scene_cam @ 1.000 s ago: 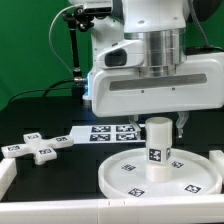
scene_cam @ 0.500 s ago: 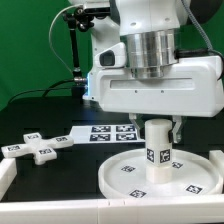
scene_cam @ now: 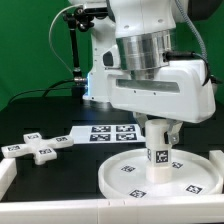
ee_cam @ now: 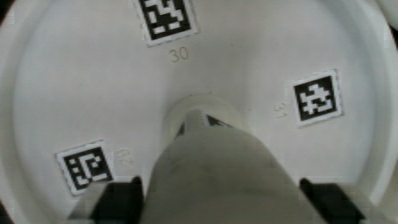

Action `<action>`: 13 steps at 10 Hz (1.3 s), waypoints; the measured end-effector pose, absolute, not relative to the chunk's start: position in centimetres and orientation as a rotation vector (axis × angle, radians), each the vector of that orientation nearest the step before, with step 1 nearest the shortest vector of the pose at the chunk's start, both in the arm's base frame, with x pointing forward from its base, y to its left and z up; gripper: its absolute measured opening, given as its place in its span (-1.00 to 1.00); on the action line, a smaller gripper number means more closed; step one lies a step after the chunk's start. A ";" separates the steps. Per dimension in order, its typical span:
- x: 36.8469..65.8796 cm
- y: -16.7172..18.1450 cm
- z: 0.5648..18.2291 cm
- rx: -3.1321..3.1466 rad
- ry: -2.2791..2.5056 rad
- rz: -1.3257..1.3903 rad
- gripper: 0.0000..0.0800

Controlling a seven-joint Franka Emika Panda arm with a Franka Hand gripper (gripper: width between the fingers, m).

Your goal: Assemble round table

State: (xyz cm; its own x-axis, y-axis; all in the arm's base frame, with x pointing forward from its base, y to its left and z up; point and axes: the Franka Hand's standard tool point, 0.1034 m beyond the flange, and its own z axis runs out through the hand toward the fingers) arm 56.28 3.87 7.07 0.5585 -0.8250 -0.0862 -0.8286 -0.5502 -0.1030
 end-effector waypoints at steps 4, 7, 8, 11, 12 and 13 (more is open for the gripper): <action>56.4 3.9 7.4 -2.843 0.981 0.005 0.62; 56.3 3.9 7.3 -2.920 0.727 -0.008 0.62; 56.3 3.9 7.3 -2.947 0.613 -0.015 0.62; 56.3 3.9 7.3 -3.053 0.016 -0.047 0.62; 56.3 4.1 7.4 -3.058 -0.136 -0.051 0.62; 56.3 4.3 7.4 -3.056 -0.295 -0.050 0.62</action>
Offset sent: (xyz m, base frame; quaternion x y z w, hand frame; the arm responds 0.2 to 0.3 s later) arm 0.0042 -0.0029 0.0152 -0.0254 0.0039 -0.3475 0.9373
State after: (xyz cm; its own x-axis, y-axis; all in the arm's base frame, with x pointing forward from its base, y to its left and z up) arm 56.33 4.30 7.42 0.9811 0.1896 0.0394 0.1920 -0.9791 -0.0676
